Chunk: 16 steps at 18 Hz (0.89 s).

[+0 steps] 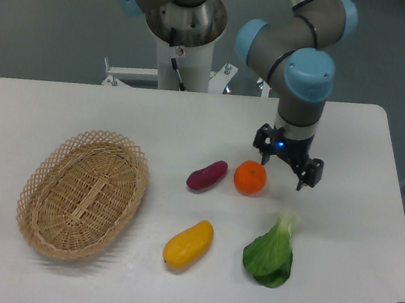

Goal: Place the orange on the table

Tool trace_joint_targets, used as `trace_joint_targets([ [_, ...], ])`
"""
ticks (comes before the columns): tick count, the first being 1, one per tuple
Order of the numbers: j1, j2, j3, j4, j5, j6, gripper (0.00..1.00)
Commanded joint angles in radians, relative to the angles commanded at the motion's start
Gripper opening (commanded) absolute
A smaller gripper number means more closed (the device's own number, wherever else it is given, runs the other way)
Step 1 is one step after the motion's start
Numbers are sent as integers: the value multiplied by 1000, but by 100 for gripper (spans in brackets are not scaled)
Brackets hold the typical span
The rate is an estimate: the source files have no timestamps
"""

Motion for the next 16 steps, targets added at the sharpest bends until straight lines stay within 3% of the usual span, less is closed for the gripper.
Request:
trace_joint_targets([
  [3, 28, -14, 24, 0, 0, 0, 100],
  [10, 66, -95, 147, -12, 3, -5, 100],
  [13, 66, -113, 208, -76, 9, 2, 100],
  [15, 66, -129, 261, -151, 9, 3, 100],
  [16, 68, -130, 264, -158, 9, 3, 100],
])
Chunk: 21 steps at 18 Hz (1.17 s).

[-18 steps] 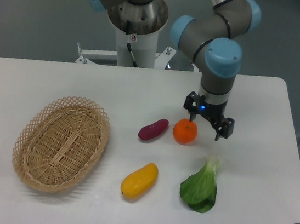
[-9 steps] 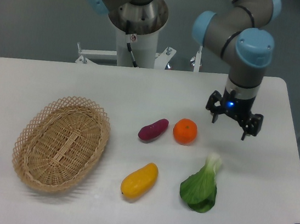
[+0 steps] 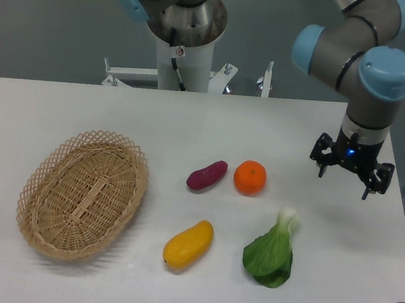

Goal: Place the orange on the table

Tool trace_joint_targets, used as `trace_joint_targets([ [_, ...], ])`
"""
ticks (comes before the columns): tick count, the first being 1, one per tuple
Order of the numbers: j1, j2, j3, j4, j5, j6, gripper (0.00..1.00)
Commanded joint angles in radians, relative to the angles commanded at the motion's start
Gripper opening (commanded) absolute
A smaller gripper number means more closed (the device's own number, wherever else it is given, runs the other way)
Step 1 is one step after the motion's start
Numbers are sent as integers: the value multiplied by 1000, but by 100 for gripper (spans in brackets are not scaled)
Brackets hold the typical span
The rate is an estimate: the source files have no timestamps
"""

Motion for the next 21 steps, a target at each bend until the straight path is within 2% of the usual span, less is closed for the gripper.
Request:
trace_joint_targets([
  [6, 12, -6, -15, 20, 0, 0, 100],
  [21, 8, -6, -18, 20, 3, -3, 100],
])
